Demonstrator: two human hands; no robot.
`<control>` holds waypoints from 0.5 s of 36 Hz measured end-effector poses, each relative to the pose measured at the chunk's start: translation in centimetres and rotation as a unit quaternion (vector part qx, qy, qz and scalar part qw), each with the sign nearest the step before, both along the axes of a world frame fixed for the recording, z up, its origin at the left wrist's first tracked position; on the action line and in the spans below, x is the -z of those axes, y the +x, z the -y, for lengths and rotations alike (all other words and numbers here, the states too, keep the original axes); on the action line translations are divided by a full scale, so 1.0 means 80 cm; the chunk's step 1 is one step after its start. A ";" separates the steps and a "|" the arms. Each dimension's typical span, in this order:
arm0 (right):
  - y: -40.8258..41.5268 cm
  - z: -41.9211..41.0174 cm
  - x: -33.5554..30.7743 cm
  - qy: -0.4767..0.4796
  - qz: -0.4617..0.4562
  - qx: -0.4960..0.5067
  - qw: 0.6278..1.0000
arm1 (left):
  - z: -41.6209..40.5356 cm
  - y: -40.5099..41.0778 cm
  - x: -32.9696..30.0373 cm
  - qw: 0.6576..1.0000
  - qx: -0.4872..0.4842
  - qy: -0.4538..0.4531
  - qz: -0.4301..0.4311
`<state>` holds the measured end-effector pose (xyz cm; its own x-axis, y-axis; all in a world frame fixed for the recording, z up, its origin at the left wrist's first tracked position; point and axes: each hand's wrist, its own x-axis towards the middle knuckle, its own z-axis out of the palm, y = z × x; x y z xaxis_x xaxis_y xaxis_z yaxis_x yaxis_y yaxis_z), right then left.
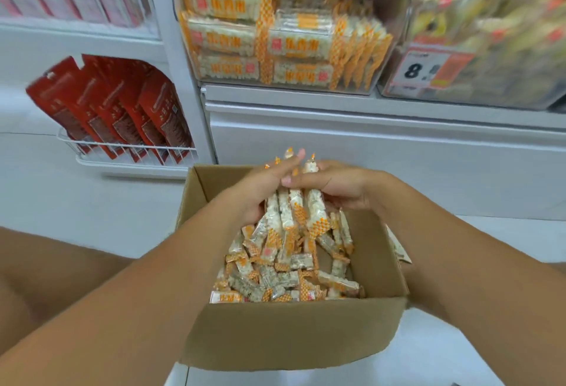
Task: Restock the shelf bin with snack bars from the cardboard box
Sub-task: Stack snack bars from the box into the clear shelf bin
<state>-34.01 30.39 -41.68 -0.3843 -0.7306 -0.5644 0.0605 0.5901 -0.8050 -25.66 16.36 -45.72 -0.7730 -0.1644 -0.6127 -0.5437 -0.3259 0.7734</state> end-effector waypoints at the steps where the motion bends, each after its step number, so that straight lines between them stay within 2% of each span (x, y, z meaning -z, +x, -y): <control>1: 0.000 0.005 -0.011 -0.012 -0.010 0.000 1.000 | 0.000 -0.002 -0.016 1.000 0.002 -0.014 -0.028; 5: 0.001 0.029 -0.073 -0.028 -0.057 0.069 0.996 | 0.004 -0.010 -0.094 0.995 0.008 -0.001 -0.100; 7: -0.006 0.039 -0.105 -0.041 -0.119 0.129 0.984 | 0.011 -0.018 -0.134 0.992 0.022 0.011 -0.122; 10: -0.025 0.050 -0.146 -0.064 -0.223 0.213 0.949 | 0.018 -0.029 -0.183 0.989 0.049 0.020 -0.137; 14: -0.039 0.065 -0.180 -0.076 -0.278 0.285 0.914 | 0.021 -0.047 -0.217 0.982 0.033 0.054 -0.179; 18: -0.054 0.073 -0.182 -0.129 -0.325 0.332 0.876 | 0.028 -0.065 -0.227 0.977 0.041 0.064 -0.200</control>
